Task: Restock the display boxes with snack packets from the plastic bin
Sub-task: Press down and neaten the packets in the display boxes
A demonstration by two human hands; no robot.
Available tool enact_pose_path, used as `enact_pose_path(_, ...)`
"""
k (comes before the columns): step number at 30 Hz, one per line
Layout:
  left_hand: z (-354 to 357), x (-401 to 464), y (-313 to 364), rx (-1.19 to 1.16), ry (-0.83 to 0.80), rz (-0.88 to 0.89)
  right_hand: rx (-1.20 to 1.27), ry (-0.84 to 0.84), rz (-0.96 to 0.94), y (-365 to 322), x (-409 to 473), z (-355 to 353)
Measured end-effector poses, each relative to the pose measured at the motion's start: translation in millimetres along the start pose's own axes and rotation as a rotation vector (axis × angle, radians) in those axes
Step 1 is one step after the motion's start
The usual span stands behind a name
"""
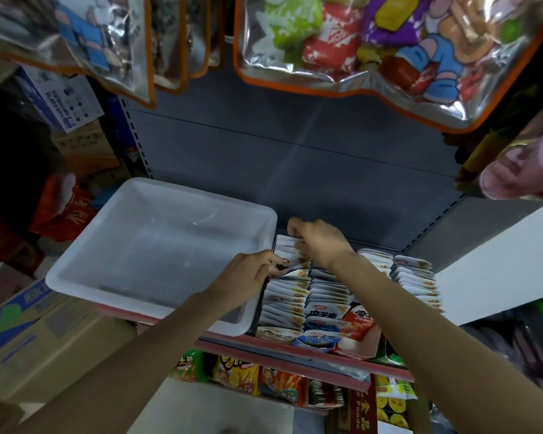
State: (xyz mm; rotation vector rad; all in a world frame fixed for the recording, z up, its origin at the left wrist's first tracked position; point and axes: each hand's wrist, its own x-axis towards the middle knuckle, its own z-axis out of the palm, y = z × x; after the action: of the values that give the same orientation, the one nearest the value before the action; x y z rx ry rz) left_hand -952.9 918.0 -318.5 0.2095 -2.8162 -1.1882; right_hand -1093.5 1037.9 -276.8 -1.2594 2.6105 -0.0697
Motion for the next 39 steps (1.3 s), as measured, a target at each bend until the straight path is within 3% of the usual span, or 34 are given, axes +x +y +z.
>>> enact_pose_path(12, -4, 5, 5, 0.093, -0.112, 0.065, -0.201, 0.172, -0.118, 16, -8, 25)
enact_pose_path(24, -9, 2, 3, 0.095, -0.136, -0.011, -0.344, 0.078, -0.158, 12, -1, 28)
enact_pose_path(32, -10, 1, 0, 0.086, -0.150, -0.016, -0.192, 0.150, -0.149, 17, -12, 23)
enact_pose_path(39, -6, 3, 4, 0.088, -0.101, -0.040, -0.064, 0.078, -0.094, 14, -15, 15)
